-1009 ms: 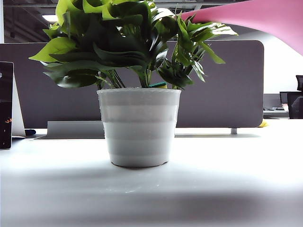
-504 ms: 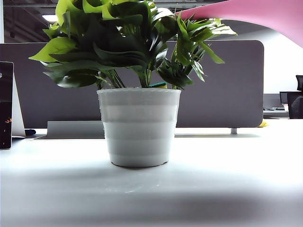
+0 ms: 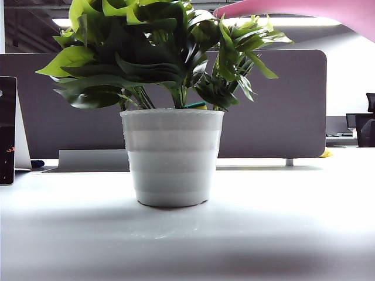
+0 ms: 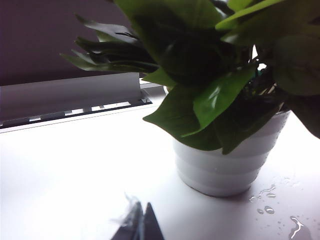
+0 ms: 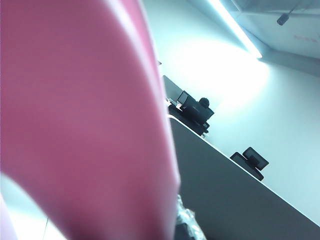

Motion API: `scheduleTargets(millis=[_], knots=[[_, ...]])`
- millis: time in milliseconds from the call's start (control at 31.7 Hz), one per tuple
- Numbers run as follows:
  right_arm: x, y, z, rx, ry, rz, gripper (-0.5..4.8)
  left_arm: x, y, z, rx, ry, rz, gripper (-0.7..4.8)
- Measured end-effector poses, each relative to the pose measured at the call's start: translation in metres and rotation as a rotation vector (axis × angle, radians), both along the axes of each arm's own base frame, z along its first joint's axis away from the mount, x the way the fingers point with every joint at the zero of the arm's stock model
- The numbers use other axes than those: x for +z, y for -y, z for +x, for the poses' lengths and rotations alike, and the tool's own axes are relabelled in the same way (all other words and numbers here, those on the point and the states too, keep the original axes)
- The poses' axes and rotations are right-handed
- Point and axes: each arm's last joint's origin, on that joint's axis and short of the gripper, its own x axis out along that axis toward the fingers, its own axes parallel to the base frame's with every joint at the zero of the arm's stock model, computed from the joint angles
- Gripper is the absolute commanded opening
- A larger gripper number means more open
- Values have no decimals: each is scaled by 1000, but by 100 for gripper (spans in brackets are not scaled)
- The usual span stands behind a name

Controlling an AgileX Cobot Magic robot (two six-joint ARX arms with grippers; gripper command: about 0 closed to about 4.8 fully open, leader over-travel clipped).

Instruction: Pick up the watering can from the table, water the potted plant, and put the can back.

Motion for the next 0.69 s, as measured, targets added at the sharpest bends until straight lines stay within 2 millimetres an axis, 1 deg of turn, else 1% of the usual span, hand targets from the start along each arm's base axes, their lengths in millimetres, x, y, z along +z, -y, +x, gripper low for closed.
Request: scheduleTargets(millis=[694], knots=[[4, 0, -1, -7, 3, -47, -5, 0, 0, 0, 0, 0, 0, -5]])
